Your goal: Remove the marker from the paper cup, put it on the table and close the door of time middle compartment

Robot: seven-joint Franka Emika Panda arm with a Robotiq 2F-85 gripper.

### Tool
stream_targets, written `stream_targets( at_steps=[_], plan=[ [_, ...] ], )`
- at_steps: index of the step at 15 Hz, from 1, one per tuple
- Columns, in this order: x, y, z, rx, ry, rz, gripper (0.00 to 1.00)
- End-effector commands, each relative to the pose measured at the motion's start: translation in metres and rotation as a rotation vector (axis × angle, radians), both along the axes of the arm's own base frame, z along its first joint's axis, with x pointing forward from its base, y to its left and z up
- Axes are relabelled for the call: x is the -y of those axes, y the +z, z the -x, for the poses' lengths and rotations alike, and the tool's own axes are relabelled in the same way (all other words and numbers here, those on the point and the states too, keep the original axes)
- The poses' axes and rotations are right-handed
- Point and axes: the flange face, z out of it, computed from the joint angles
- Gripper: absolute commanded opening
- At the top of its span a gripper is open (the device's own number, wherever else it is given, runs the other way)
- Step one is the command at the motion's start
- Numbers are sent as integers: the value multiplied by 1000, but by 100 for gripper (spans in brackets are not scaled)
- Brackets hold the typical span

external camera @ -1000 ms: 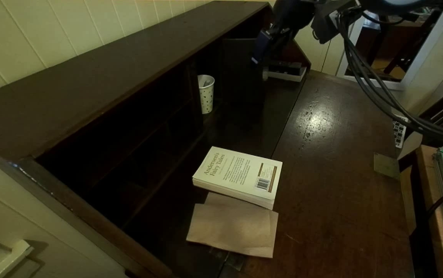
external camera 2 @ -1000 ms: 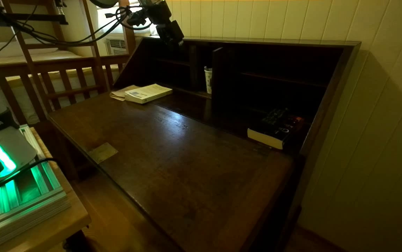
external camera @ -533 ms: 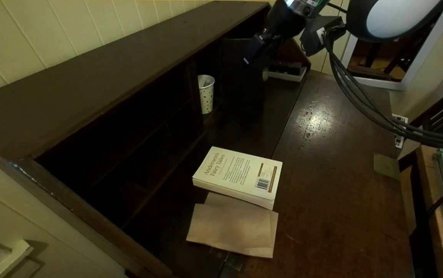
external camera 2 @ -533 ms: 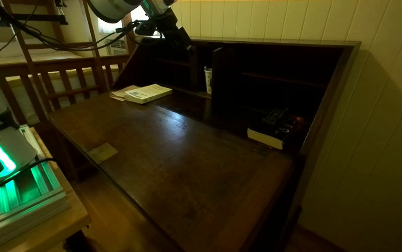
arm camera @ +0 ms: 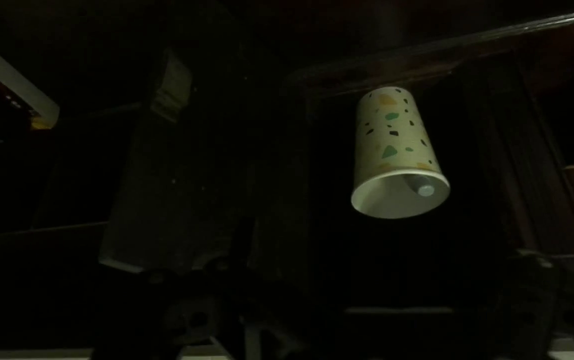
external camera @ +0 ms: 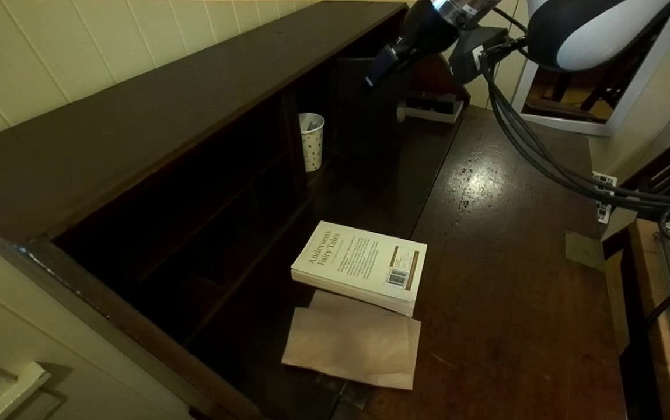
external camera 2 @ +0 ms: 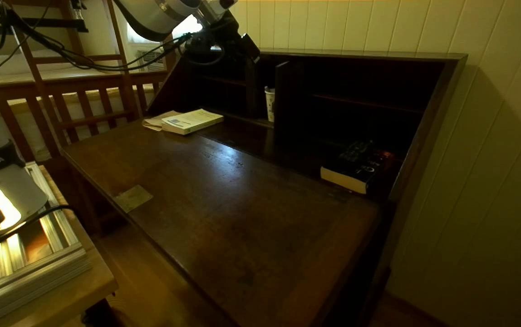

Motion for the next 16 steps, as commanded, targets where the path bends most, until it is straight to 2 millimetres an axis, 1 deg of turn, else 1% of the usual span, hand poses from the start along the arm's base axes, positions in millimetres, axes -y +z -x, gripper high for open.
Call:
stream_targets(
  at_steps=[1,2,5,10,13,16],
  plan=[
    [3,-4,-19,41,12,-10,100],
    [3,-5,-24,45,11,-12,100],
    [-6,-18,-36,53,9,-53,100],
    [-27,-37,-56,58,21,-96,100],
    [-32,-46,-66,59,29,-93,100],
    [-31,-53,-74,59,28,-84,100]
  ],
)
